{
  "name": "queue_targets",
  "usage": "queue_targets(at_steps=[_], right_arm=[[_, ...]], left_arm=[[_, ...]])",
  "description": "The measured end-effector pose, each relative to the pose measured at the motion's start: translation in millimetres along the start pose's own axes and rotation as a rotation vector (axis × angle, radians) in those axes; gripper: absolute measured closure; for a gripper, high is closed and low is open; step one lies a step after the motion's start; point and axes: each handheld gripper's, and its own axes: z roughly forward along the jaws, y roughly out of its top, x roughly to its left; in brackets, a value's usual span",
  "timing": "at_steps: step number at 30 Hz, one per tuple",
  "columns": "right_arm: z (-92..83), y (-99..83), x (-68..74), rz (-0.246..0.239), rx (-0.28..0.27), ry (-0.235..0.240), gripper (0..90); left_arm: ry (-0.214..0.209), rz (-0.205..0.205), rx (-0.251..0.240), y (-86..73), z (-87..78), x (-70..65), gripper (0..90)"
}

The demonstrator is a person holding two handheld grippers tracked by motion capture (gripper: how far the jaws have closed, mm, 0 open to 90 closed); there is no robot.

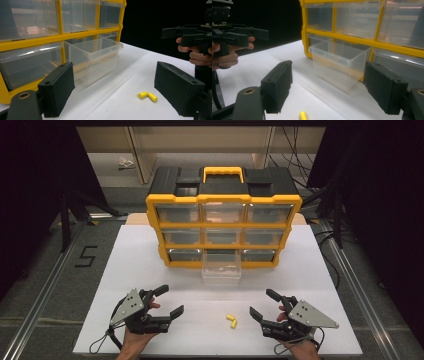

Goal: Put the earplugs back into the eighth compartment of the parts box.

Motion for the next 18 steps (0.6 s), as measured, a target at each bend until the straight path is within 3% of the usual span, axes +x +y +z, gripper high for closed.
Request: queue_targets(at_steps=[7,18], right_arm=[[1.3,-0.4,0.9,-0.019,0.014,-0.012,24.5],[4.4,1.7,2.8,0.0,0.031,0.008,24.1]], left_arm=[[-0.001,0.001,0.002,-0.2,0.0,0.0,16.0],[-0.002,0.005,-0.005,-0.6,-0.9,-0.8,16.0]])
